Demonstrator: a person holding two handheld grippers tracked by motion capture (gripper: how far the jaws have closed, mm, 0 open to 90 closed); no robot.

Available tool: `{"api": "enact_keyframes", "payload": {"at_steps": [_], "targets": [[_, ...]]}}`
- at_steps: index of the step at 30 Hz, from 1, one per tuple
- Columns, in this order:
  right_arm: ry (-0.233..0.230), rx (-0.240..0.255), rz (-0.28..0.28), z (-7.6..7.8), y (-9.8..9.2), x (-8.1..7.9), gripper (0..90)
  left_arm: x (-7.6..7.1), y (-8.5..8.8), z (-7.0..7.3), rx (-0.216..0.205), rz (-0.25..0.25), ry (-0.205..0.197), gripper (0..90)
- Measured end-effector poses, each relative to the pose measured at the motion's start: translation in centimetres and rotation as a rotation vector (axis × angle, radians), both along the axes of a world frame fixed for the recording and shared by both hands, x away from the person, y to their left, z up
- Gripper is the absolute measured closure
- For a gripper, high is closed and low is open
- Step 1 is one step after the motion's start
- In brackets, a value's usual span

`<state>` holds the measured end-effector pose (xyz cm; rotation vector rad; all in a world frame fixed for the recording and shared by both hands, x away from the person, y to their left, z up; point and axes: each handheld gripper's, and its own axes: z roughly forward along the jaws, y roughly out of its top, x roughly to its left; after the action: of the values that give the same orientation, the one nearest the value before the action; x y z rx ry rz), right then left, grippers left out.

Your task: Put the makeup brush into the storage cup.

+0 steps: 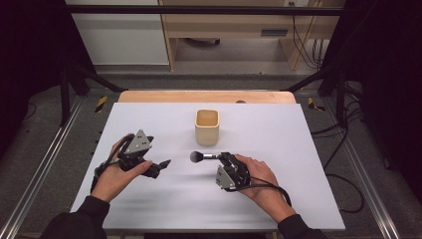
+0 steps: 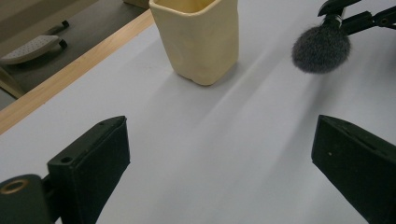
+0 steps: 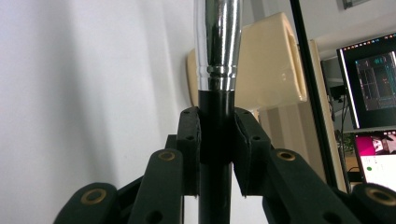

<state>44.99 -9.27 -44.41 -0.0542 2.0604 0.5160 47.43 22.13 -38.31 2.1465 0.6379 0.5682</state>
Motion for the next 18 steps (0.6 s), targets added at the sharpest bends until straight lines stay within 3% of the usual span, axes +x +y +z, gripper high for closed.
{"api": "enact_keyframes", "payload": {"at_steps": [11,18], "targets": [[0.060,0.150,-0.019,0.9,-0.4,0.4,74.4,-0.1,0.3,-0.3,-0.033,0.025,-0.013,3.9],[0.117,0.280,-0.022,1.4,-0.6,0.6,74.4,-0.2,0.1,-0.2,-0.068,0.037,-0.036,3.9]]}}
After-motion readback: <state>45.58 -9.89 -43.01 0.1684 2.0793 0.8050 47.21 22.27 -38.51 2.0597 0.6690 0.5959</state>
